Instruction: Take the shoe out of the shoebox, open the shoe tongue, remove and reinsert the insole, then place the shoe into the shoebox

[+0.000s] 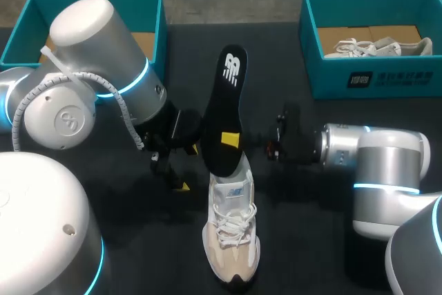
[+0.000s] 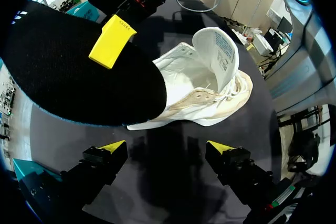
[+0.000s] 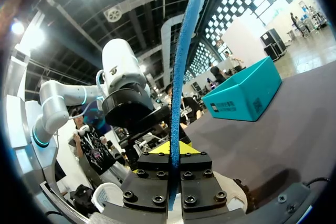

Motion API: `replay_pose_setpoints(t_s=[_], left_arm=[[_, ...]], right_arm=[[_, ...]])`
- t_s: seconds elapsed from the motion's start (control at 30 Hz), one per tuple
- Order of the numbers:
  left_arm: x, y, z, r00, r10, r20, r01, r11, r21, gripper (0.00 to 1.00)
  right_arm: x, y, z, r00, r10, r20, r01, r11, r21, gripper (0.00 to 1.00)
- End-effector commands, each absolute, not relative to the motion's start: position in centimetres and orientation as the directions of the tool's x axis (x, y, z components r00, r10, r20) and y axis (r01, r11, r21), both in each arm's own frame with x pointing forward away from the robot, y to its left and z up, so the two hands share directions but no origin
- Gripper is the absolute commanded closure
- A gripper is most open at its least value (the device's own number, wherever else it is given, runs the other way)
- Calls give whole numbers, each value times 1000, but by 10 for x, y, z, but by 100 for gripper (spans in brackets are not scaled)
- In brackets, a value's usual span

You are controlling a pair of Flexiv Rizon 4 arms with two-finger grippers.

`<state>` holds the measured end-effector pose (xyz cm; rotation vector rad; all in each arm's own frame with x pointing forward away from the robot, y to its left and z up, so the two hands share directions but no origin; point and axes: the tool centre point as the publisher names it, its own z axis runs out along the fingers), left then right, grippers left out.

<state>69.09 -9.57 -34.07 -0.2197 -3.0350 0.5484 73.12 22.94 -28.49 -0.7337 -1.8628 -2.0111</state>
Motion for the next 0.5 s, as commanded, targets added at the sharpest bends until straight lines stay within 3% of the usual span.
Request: replay_pose_setpoints(t_s=[0.03,0.5], left_arm=[[690,-97,-342,-989,147,22,131,928,-350,0],[690,-97,-342,-989,147,22,131,928,-350,0]], right_arm=[[730,234,-287,-822,121,556,546,-110,831,100],[726,230,-289,-824,122,553,542,-109,833,100]])
